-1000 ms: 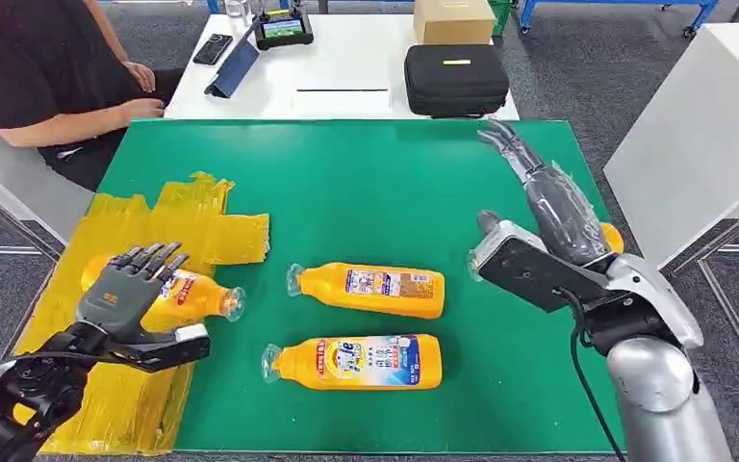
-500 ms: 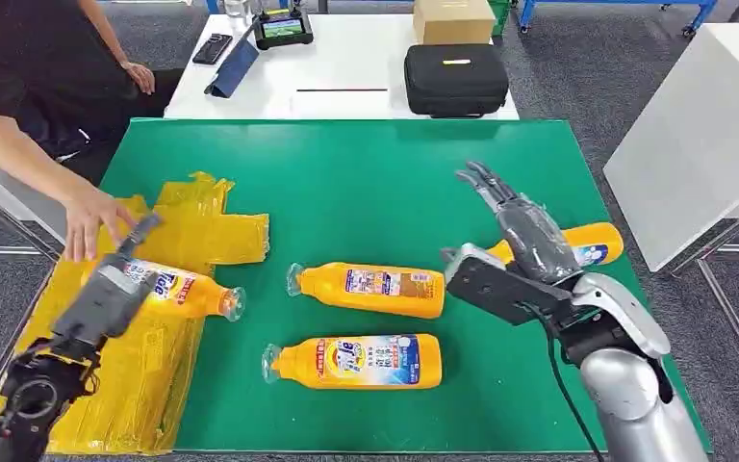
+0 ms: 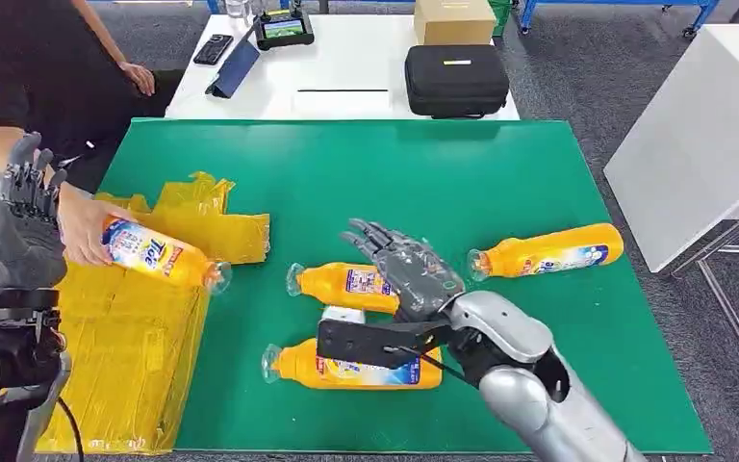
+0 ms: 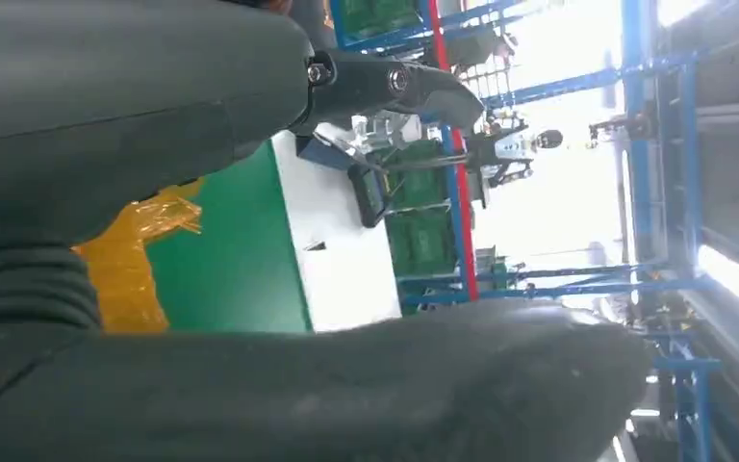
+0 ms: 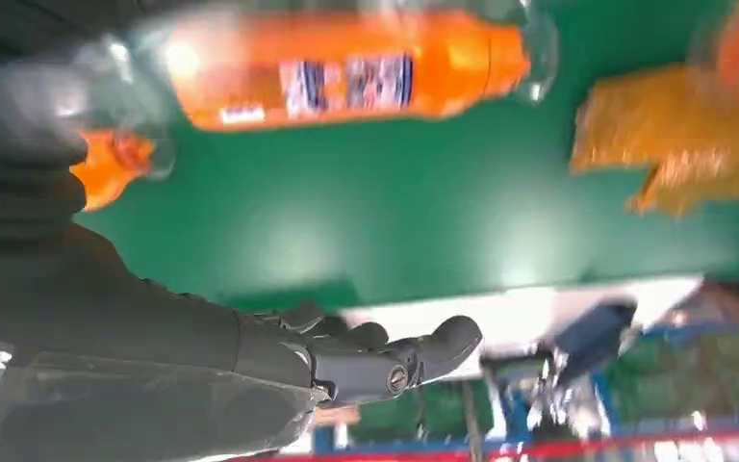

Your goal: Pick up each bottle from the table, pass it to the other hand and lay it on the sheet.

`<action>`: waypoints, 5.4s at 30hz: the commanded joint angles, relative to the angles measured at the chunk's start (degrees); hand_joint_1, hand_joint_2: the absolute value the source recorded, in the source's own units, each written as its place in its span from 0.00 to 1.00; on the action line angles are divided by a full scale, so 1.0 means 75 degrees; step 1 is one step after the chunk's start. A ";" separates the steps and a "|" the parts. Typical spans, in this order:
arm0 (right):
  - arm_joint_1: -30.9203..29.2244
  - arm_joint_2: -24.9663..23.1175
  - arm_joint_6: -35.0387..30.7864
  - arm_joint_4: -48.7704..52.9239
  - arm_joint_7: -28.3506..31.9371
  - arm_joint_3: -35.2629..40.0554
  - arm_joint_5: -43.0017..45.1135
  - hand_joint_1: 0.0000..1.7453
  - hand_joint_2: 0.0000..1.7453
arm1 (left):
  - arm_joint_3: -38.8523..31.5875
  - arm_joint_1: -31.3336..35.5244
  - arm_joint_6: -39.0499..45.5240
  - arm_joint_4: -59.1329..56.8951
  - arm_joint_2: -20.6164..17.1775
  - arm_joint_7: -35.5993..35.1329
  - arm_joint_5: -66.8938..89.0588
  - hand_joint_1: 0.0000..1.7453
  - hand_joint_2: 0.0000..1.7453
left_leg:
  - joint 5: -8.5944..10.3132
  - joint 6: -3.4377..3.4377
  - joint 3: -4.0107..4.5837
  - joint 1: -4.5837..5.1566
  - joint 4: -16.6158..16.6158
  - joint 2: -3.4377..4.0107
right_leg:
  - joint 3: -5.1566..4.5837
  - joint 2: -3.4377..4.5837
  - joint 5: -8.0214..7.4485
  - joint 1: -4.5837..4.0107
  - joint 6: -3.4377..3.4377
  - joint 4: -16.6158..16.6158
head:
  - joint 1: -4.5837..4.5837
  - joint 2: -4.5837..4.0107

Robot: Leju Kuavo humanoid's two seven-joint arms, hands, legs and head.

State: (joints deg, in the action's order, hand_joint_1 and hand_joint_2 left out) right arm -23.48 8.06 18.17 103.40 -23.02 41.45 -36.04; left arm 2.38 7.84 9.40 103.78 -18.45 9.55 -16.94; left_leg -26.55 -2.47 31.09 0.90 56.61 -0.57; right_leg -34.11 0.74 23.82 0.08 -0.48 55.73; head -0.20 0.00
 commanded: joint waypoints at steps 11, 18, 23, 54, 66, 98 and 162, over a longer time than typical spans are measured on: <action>-0.0557 -0.0134 0.0203 -0.1400 -0.0239 0.0973 0.0078 0.00 1.00 | -0.0067 0.0360 0.0025 -0.0153 0.0565 -0.0080 0.0017 0.00 0.00 | -0.0005 0.0021 -0.0013 -0.0006 -0.0001 0.0001 | 0.0016 -0.0009 0.0003 -0.0006 -0.0002 -0.0008 | 0.0000 0.0000; -0.0603 -0.0036 0.0464 -0.2087 -0.0713 0.1294 -0.0642 0.00 1.00 | -0.0044 0.0618 -0.0077 -0.0117 0.0888 -0.0314 0.0282 0.00 0.00 | -0.0007 0.0024 -0.0028 -0.0012 -0.0004 -0.0006 | 0.0034 -0.0019 0.0006 -0.0012 -0.0004 -0.0016 | 0.0000 0.0000; -0.0417 0.0056 0.0843 -0.2415 -0.0919 0.1257 -0.0891 0.00 1.00 | -0.0001 0.0796 -0.0153 -0.0253 0.1016 -0.0474 0.0334 0.00 0.00 | -0.0008 0.0025 -0.0032 -0.0011 -0.0005 -0.0011 | 0.0042 -0.0026 0.0008 -0.0011 -0.0006 -0.0018 | 0.0000 0.0000; -0.0133 0.0148 0.1384 -0.3139 -0.0800 0.1598 -0.1192 0.00 1.00 | -0.0172 0.1046 -0.0187 -0.0491 0.1188 -0.0609 0.0227 0.00 0.00 | -0.0005 0.0022 -0.0026 -0.0004 -0.0006 0.0003 | 0.0027 -0.0011 0.0004 -0.0007 -0.0002 -0.0014 | 0.0000 0.0000; -0.0153 0.0271 0.1423 -0.3846 -0.0445 0.2207 -0.0917 0.00 1.00 | -0.0123 0.1223 -0.0204 -0.0728 0.1168 -0.0545 0.0004 0.00 0.00 | -0.0006 0.0022 -0.0027 -0.0005 -0.0007 -0.0007 | 0.0030 -0.0021 0.0007 -0.0008 -0.0002 -0.0015 | -0.0003 0.0000; -0.0510 0.0599 0.0107 -0.2303 -0.0380 0.0059 0.0853 1.00 1.00 | -0.0421 0.0857 -0.0314 -0.0727 0.1129 -0.0280 -0.0745 0.00 0.00 | -0.0013 0.0024 -0.0016 0.0005 0.0013 0.0018 | 0.0013 0.0000 0.0009 0.0005 -0.0004 0.0010 | -0.0003 0.0000; -0.2019 -0.1647 -0.2431 -0.2562 0.0323 0.0152 0.0219 1.00 1.00 | 0.3189 0.1081 -0.0979 0.0328 0.1485 -0.0954 -0.3624 0.00 1.00 | -0.0009 0.0020 -0.0019 0.0000 0.0007 0.0005 | 0.0019 -0.0010 0.0006 -0.0003 -0.0003 -0.0001 | -0.0003 0.0000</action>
State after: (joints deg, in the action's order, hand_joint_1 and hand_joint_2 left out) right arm -33.36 -3.24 0.37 89.55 -20.09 38.64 -34.75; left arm 21.86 13.40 1.40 107.25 -8.17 2.60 -44.24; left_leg -26.56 -2.48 31.05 0.96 56.63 -0.55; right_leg -34.09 0.73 23.82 0.11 -0.49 55.72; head -0.22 0.00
